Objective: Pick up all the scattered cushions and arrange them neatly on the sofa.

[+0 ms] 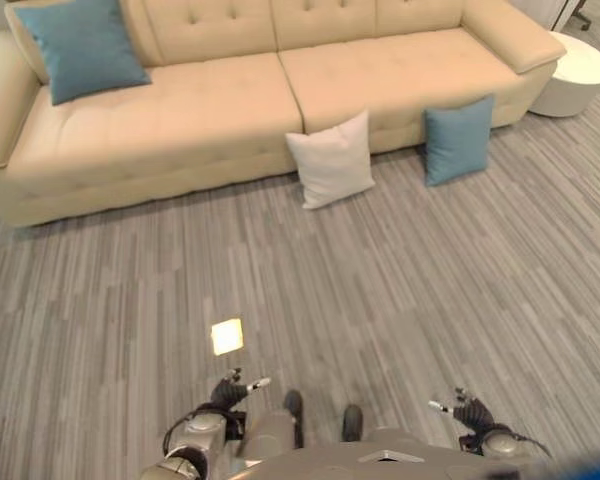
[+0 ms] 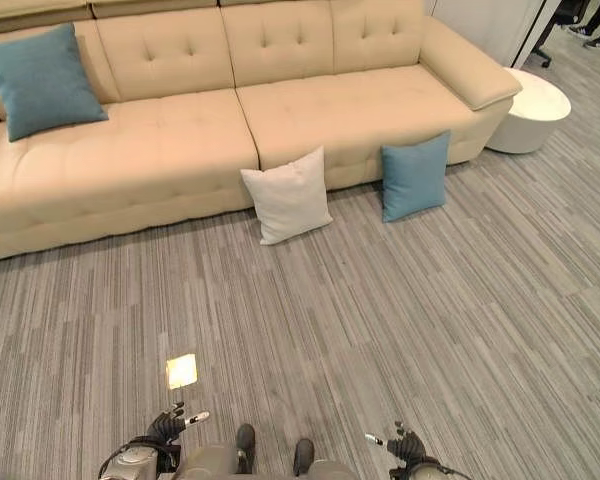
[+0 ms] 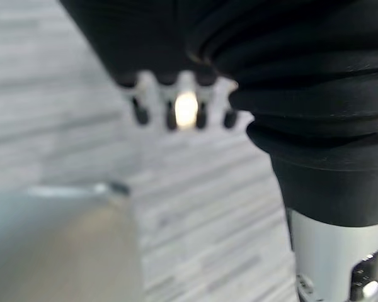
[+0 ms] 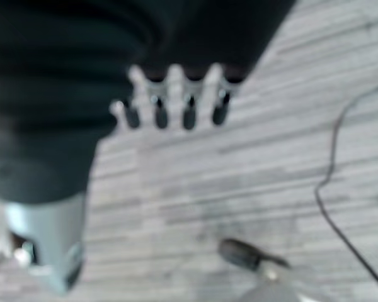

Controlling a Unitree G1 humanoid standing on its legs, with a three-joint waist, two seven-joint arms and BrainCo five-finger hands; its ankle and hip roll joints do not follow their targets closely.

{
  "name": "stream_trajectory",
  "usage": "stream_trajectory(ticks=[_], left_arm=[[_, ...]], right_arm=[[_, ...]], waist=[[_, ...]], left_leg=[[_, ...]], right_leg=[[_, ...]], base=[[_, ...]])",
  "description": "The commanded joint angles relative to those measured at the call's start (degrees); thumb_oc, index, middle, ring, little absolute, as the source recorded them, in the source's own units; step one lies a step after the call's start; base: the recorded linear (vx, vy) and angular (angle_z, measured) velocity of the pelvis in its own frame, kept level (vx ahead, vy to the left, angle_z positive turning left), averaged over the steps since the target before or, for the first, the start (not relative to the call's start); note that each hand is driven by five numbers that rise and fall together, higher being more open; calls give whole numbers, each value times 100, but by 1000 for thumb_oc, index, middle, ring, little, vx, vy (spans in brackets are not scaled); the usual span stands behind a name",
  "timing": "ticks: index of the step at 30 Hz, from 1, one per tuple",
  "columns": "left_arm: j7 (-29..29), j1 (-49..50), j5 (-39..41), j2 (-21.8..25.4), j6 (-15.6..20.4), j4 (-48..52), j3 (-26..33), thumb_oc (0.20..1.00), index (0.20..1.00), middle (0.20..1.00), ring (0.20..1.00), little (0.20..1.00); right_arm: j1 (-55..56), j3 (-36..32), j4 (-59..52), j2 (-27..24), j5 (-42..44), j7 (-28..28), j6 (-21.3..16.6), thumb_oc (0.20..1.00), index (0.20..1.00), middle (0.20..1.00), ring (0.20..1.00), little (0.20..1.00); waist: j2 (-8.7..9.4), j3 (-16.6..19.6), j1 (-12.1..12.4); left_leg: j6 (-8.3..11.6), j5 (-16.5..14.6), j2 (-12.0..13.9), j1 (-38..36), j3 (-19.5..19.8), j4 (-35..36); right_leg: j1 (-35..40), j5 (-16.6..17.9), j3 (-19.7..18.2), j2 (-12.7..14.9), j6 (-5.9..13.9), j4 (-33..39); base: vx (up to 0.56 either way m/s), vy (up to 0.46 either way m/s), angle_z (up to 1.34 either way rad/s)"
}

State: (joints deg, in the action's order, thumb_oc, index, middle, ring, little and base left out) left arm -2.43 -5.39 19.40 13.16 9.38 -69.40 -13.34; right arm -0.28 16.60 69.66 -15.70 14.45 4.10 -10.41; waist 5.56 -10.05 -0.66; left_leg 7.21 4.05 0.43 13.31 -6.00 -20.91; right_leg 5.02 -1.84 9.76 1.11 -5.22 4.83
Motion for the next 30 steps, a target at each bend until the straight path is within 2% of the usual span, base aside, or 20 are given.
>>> stream_trajectory(ticks=[1,4,6,8,11,13,15,16,19,21,24,26,28,30], left_arm=[[0,-64,23,-129,126,-68,-239,1000,1000,1000,1000,1000],[-12,-61,-22,-134,124,-91,-250,1000,1000,1000,1000,1000],[-21,-8,-6,-128,136,-149,-214,1000,1000,1000,1000,1000],[-5,45,4,-136,119,-179,-189,1000,1000,1000,1000,1000],[-17,51,-17,-130,93,-198,-160,1000,1000,1000,1000,1000],[9,14,-49,-81,73,-191,-180,1000,1000,1000,1000,1000],[35,-29,-126,-78,55,-204,-198,1000,1000,1000,1000,1000],[36,-39,-150,-75,43,-226,-200,1000,1000,1000,1000,1000],[62,-91,-162,-50,44,-262,-168,1000,1000,1000,1000,1000],[80,-110,-164,-47,45,-298,-106,1000,1000,1000,1000,1000],[81,-97,-171,-59,58,-326,-46,1000,1000,1000,1000,1000],[85,-63,-188,-87,70,-327,-67,1000,1000,1000,1000,1000],[106,-43,-249,-131,50,-361,-84,1000,1000,1000,1000,1000],[113,-33,-167,-138,34,-366,-86,1000,1000,1000,1000,1000]], right_arm=[[-44,92,-83,-122,97,14,-95,1000,1000,1000,1000,1000],[-90,144,-115,-121,53,15,-85,1000,1000,1000,1000,1000],[-163,260,-116,-91,-64,-9,-60,1000,1000,1000,1000,1000],[-205,273,-118,-71,-144,-20,-39,1000,1000,1000,1000,1000],[-327,317,-118,-48,-299,-8,1,1000,1000,1000,1000,1000],[-408,348,-183,-58,-340,-22,-2,1000,1000,1000,1000,1000],[-453,352,-197,-71,-409,-6,20,1000,1000,1000,1000,1000],[-459,349,-227,-81,-411,-4,19,1000,1000,1000,1000,1000],[-541,373,-334,-140,-420,-12,6,1000,1000,1000,1000,1000],[-569,363,-375,-110,-394,-30,-1,1000,1000,1000,1000,1000],[-557,383,-385,-93,-415,-43,3,1000,1000,1000,1000,1000],[-499,395,-370,-99,-432,-56,10,1000,1000,1000,1000,1000],[-417,379,-316,-112,-418,-78,5,1000,1000,1000,1000,1000],[-298,345,-256,-109,-371,-89,-2,1000,1000,1000,1000,1000]], waist=[[-137,175,-94],[-167,211,-32],[-153,287,72],[-178,315,126],[-243,270,252],[-303,185,173],[-409,144,131],[-428,153,109],[-451,129,18],[-413,131,-7],[-416,142,-117],[-391,209,-164],[-390,300,-179],[-333,353,-234]], left_leg=[[-230,-156,217,-476,-387,1283],[-271,-23,140,-384,-369,1569],[-403,-150,-44,-508,-95,1611],[-517,-264,-126,-673,-124,1721],[-771,-432,-255,-955,-199,1792],[-874,-462,-263,-1173,-155,1871],[-947,-589,-256,-1390,-128,1954],[-954,-638,-278,-1513,-136,2012],[-913,-762,-310,-1832,-38,2171],[-853,-857,-321,-1986,-24,2187],[-778,-883,-294,-2160,109,2146],[-729,-952,-295,-2212,187,2006],[-600,-890,-240,-2202,247,1763],[-312,-645,-51,-1988,-11,1119]], right_leg=[[96,173,-101,124,858,13],[139,109,-170,86,893,-19],[160,-4,-322,140,950,-274],[86,-23,-372,221,1053,-657],[-341,387,-357,489,1362,-1712],[-695,754,-476,480,1507,-2498],[-957,728,-273,556,1437,-2934],[-1076,712,-152,620,1415,-2883],[-1342,596,66,657,1299,-2135],[-1441,677,302,734,1298,-1484],[-1484,890,126,624,1361,-1192],[-1349,778,-71,491,1287,-1132],[-1147,636,-90,365,1157,-1027],[-912,535,98,336,1022,-925]], base=[[263,91,31],[225,83,12],[266,135,-19],[221,144,-75],[194,172,-59],[178,155,-45],[208,136,12],[242,78,17],[261,-19,-10],[264,-106,4],[275,-114,11],[257,-132,13],[248,-160,6],[206,-238,20]])
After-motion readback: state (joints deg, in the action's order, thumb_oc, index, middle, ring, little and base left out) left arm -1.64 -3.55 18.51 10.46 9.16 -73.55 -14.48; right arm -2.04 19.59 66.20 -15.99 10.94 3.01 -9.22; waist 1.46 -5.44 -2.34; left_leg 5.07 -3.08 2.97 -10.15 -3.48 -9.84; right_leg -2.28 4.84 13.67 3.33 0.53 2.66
